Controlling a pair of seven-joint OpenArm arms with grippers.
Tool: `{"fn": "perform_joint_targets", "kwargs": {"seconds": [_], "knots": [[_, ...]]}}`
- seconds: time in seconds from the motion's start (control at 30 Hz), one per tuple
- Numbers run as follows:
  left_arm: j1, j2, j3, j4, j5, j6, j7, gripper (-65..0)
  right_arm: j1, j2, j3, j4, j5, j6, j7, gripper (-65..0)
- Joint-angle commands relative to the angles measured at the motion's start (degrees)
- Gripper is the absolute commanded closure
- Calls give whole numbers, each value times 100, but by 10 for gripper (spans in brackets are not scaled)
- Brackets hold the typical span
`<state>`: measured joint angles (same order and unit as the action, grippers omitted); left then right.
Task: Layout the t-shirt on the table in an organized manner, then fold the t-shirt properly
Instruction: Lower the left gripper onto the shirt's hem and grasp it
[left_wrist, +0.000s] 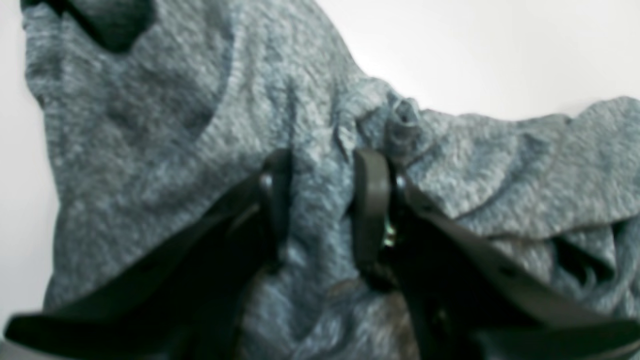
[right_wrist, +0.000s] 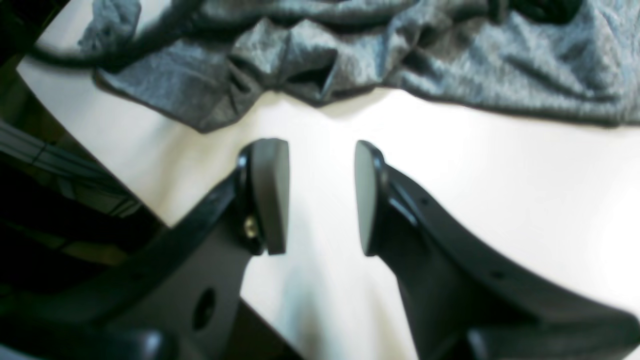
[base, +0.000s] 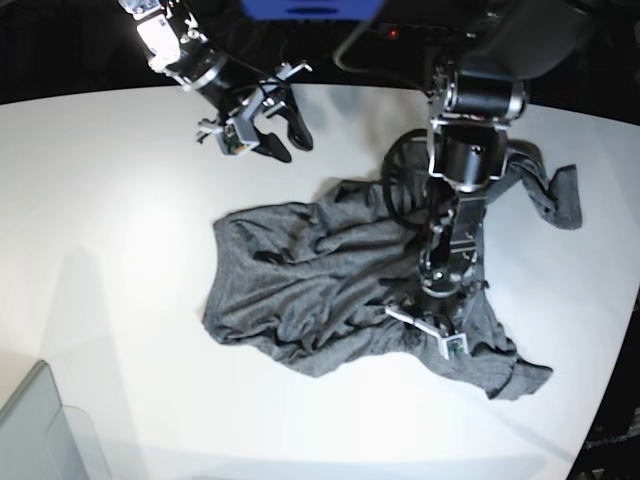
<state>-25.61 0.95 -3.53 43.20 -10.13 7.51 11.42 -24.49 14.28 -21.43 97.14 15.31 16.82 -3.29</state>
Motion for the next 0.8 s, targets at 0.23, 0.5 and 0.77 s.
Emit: {"fn": "perform_joint_targets", "kwargs": {"seconds": [0.23,0.5,0.77], "knots": [[59,-73,-38,651,-2,10,392,-251,-8,0,-6,92,47,54,158,-224],[165,-99,-38,669,-2,-8,392,-344,-8,0,-6,92,47,54,158,-224],[657,-73,-38,1539,-11,10,392,-329,-8,9,-6,92,47,54,158,-223]]}}
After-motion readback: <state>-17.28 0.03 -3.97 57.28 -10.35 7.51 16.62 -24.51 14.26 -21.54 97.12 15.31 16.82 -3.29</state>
